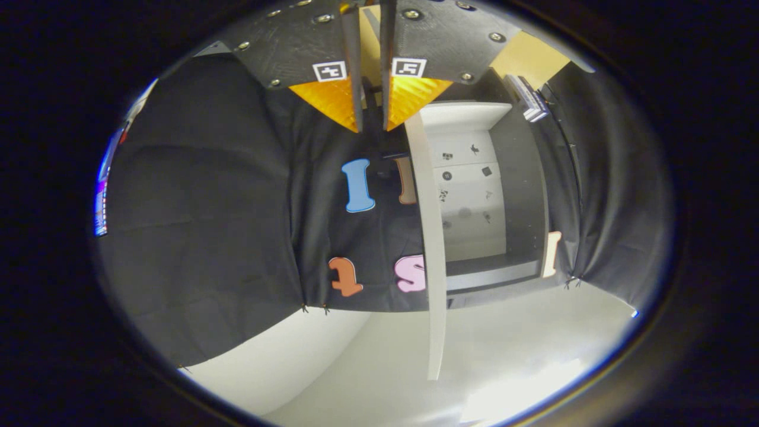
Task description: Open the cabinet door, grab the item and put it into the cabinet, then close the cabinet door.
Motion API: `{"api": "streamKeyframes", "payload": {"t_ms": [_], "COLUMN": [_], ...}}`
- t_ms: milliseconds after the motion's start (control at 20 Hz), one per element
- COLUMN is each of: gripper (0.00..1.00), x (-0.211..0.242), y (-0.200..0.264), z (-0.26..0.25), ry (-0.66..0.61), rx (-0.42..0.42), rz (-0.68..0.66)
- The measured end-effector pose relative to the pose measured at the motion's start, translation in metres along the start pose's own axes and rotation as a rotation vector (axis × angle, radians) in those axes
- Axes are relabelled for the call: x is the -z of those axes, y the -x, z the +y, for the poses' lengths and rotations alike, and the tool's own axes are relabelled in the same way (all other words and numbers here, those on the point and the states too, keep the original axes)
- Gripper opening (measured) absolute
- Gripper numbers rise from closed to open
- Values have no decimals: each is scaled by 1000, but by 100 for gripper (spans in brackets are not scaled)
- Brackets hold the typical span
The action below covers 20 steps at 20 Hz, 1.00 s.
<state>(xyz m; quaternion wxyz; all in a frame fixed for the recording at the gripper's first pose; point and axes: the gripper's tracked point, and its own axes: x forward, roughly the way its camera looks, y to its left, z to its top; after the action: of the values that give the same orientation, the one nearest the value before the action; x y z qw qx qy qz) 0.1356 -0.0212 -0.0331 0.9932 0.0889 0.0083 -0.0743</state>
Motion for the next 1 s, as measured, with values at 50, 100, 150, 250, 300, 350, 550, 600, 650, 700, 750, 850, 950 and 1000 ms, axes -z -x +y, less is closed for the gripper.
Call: {"api": "streamKeyframes", "payload": {"t_ms": [50, 100, 150, 250, 300, 350, 550, 600, 650, 700, 750, 850, 950, 1000], "gripper": [13, 13, 13, 24, 26, 33, 54, 64, 73, 74, 77, 83, 86, 86], "x": [-2, -4, -5, -3, 0, 2, 20, 24, 27, 31, 39, 52, 62, 69], "y": [2, 3, 3, 4, 6, 6, 10, 10, 9, 12, 15, 16, 15, 17], "z": [1, 5, 12, 32, 35, 38, 53, 53, 53, 55, 61, 66, 63, 67], "ry": [1, -9, -27, -56, -54, -45, 14, 32, 36, 28, 16, 38, 77, 77], "rx": [-1, -10, -23, -78, -95, -103, -162, -170, -176, -185, -195, -203, -214, -228], "rz": [-5, -11, -18, -17, -13, -8, 42, 55, 68, 89, 119, 149, 176, 202]}}
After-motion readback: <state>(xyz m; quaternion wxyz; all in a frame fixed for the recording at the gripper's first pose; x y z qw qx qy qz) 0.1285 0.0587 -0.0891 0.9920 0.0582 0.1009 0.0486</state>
